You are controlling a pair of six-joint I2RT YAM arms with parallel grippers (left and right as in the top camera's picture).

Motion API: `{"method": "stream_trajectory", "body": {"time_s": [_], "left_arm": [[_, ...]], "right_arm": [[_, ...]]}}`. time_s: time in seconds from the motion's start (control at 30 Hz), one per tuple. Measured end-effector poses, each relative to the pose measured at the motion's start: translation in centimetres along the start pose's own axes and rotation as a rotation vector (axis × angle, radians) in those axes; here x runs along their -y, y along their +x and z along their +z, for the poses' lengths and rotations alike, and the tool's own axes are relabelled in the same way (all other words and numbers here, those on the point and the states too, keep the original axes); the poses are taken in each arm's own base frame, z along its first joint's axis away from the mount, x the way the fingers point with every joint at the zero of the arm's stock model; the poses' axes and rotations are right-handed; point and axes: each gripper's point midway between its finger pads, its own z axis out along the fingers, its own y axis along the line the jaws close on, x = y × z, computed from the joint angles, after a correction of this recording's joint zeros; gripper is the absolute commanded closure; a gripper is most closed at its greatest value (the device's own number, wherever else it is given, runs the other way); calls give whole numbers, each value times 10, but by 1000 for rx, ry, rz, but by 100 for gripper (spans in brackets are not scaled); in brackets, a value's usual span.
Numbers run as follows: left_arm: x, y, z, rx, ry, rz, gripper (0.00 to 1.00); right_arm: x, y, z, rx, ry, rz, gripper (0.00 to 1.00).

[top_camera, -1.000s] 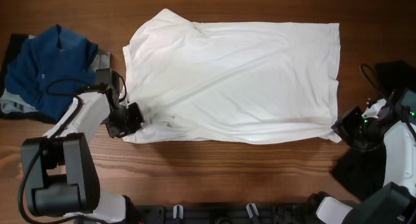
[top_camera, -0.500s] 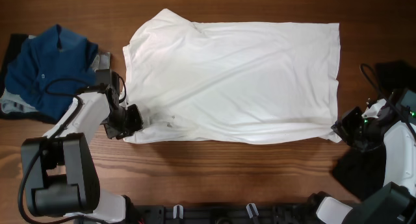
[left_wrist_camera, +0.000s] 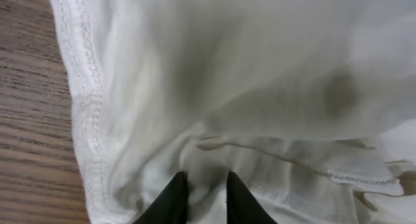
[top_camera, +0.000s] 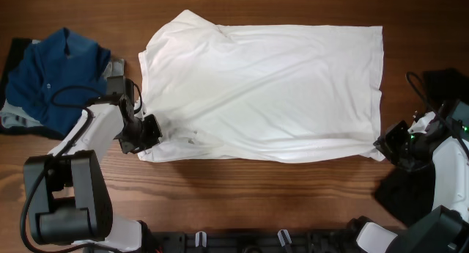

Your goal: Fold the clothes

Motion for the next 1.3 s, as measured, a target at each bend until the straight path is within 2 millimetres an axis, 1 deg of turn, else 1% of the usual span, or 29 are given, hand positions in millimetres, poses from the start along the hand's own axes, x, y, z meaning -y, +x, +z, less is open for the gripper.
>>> {"method": "stream_trajectory", "body": {"time_s": [0.17,0.27,0.33,0.37,0.4,0.57,0.67,0.7,0.73,0.77,0.8,0.9,1.1,1.23,1.27,1.3], "left_arm": [[9,-2,0,2,49,3,80],[12,-1,-1,-3,68,4,74],[13,-1,-1,-4,73,5,73],[14,-1,-1,-5,76,4,74],[14,0,-1,-6,79,4,81],[14,1,-1,-11,82,13,95],[14,3,-1,-18,80,18,96],[14,4,-1,-23,78,17,91],[13,5,-1,-27,77,16,74],[13,6,-1,-31,74,19,64],[12,7,-1,-35,71,21,63],[9,9,-1,-41,57,19,73],[7,9,-1,-40,47,18,76],[8,9,-1,-43,51,18,76],[8,10,-1,-45,52,18,77],[8,10,-1,-45,53,17,82]], "right_arm": [[0,0,0,0,0,0,96],[0,0,0,0,0,0,96],[0,0,0,0,0,0,96],[0,0,0,0,0,0,96],[0,0,0,0,0,0,96],[0,0,0,0,0,0,96],[0,0,0,0,0,0,96],[0,0,0,0,0,0,95],[0,0,0,0,0,0,96],[0,0,0,0,0,0,96],[0,0,0,0,0,0,96],[0,0,0,0,0,0,96],[0,0,0,0,0,0,96],[0,0,0,0,0,0,96],[0,0,0,0,0,0,96],[0,0,0,0,0,0,96]]}}
